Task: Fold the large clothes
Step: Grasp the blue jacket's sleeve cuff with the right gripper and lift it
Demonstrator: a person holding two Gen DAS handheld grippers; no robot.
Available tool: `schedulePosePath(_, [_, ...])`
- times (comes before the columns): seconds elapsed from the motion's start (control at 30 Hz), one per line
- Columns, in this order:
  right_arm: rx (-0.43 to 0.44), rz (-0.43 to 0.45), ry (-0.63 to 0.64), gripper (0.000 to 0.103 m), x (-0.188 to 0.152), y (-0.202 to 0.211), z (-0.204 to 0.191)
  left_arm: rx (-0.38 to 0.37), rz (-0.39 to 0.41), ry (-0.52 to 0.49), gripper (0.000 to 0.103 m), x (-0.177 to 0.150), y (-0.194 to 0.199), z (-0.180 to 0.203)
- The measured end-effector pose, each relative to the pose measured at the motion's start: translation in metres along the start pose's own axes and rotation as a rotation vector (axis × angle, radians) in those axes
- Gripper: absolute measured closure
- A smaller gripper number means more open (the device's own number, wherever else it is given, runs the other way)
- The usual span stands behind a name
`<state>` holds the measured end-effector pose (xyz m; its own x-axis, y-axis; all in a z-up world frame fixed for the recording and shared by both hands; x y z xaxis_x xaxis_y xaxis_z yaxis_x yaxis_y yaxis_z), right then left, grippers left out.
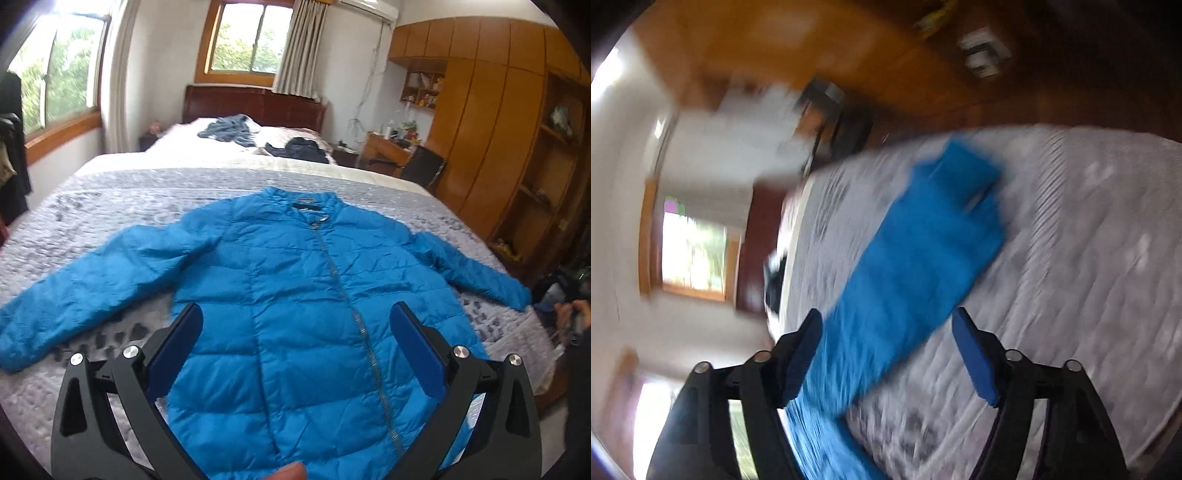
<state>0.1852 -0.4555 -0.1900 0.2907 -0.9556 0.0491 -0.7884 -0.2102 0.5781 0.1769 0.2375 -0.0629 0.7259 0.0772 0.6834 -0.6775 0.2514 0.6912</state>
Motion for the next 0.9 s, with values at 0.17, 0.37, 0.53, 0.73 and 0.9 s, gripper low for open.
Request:
schedulePosePath(0.17, [0.034,0.069,-0.089,0.027,0.036,-0.006,0.037,-0.039,-0.006,0.034,0.003,0.011,-0.017,-0.006])
schedulePosePath(0.37, [-0.010,0.054,-0.085,0.040,0.057,-0.036,0.054,-0.109,-0.042,0.065,0.003,0.021,-0.037,-0.010])
schedulePosePath(0.53, [-0.008,0.035,-0.003,0.039,0.058,-0.056,0.029,-0.156,-0.089,0.091,0.003,0.029,-0.058,-0.008])
schedulePosePath(0.73, [0.048,0.031,0.018,0.044,0.061,-0.069,0.016,-0.183,-0.097,0.136,0.003,0.035,-0.069,-0.013])
schedulePosePath(0.9, [0.028,0.043,0.066,0.089,0.069,-0.073,0.000,-0.198,-0.162,0.159,0.003,0.029,-0.079,-0.014])
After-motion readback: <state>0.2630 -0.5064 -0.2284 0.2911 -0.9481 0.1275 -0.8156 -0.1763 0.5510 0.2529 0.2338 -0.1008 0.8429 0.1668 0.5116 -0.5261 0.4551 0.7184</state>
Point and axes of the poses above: each gripper's, at about its wrist camera, not at the fingertips, and y roughly against the way its jaws point, z to its right, x to its top, the point moved 6 cm from there along -y, roughly the way its jaws point, and after that the axes turned 7 degrees about -z, right-handed, at the moved point
